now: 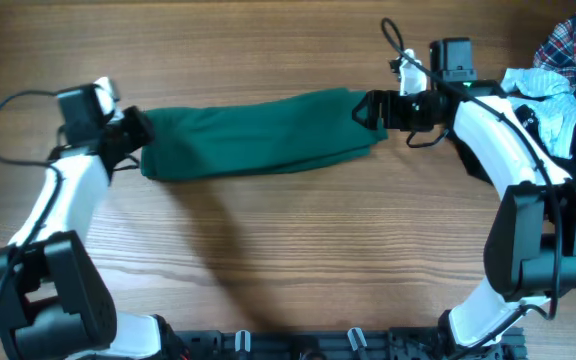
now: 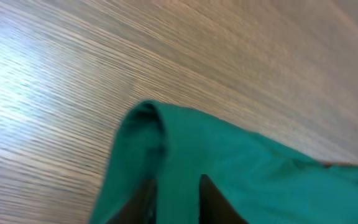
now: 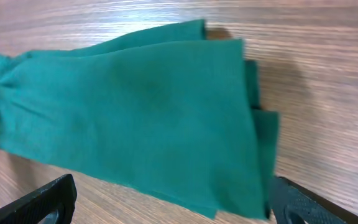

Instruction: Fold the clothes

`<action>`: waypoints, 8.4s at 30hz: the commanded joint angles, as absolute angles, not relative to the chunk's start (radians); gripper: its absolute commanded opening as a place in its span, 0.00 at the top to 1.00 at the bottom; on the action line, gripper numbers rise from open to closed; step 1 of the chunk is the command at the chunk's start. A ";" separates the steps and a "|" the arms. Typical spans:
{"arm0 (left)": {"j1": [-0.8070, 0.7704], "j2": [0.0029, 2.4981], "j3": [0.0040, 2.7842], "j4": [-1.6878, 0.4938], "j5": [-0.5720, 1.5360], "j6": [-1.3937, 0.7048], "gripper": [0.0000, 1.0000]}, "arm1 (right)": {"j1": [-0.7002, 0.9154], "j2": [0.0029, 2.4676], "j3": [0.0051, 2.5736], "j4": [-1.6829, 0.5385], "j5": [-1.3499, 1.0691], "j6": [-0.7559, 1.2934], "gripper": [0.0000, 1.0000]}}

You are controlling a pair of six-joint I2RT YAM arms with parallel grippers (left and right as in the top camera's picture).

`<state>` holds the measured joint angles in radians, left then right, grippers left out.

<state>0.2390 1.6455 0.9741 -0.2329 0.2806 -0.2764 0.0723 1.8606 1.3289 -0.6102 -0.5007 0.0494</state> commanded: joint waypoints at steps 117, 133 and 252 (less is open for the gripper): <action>0.042 1.707 1.264 -0.447 0.339 -0.087 0.96 | 0.104 1.905 1.370 -0.558 -0.480 0.141 0.28; -0.129 1.707 1.266 -0.360 0.268 -0.153 0.96 | 0.121 1.908 1.365 -0.581 -0.479 0.131 0.82; -0.415 1.801 1.308 -0.227 0.264 -0.226 0.96 | 0.191 2.125 1.358 -0.376 -0.516 0.261 0.17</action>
<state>-0.4114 1.7973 1.2896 -0.2371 0.2733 -0.2161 0.2241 2.1338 1.3884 -0.3607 -0.6323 0.2680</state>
